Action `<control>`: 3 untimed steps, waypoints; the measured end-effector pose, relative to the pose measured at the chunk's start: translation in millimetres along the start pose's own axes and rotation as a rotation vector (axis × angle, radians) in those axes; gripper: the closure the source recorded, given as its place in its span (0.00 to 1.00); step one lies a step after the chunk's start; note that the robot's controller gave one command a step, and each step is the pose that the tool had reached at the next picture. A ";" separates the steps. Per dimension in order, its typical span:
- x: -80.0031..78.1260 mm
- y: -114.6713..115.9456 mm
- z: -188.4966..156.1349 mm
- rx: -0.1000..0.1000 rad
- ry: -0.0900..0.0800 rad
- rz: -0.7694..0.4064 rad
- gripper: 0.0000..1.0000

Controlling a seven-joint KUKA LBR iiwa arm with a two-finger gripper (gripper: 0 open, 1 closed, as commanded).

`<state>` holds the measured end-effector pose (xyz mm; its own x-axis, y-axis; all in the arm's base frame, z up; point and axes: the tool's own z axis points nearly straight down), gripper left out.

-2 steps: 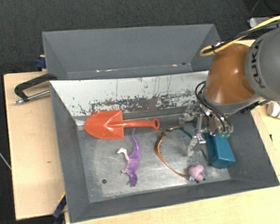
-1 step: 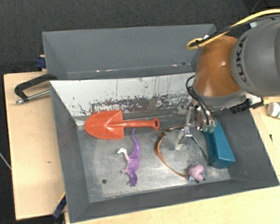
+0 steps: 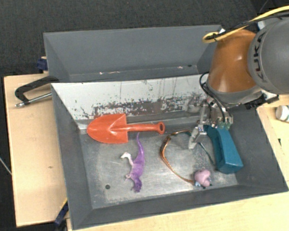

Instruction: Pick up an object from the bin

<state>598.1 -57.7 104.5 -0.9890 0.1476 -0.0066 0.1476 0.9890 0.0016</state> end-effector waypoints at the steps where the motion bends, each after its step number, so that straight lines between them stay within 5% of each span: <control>1: 11.4 -2.7 29.0 0.000 0.004 0.121 0.00; 2: -1.0 -2.3 28.4 -0.001 0.001 0.101 1.00; 3: -1.1 -2.3 28.3 -0.001 0.001 0.101 1.00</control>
Offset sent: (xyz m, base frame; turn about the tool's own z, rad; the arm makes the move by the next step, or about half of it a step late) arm -0.0026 -0.0036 -0.0345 0.1031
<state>599.0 -60.1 76.1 -0.9690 0.2469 -0.0054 0.2469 0.9690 0.0032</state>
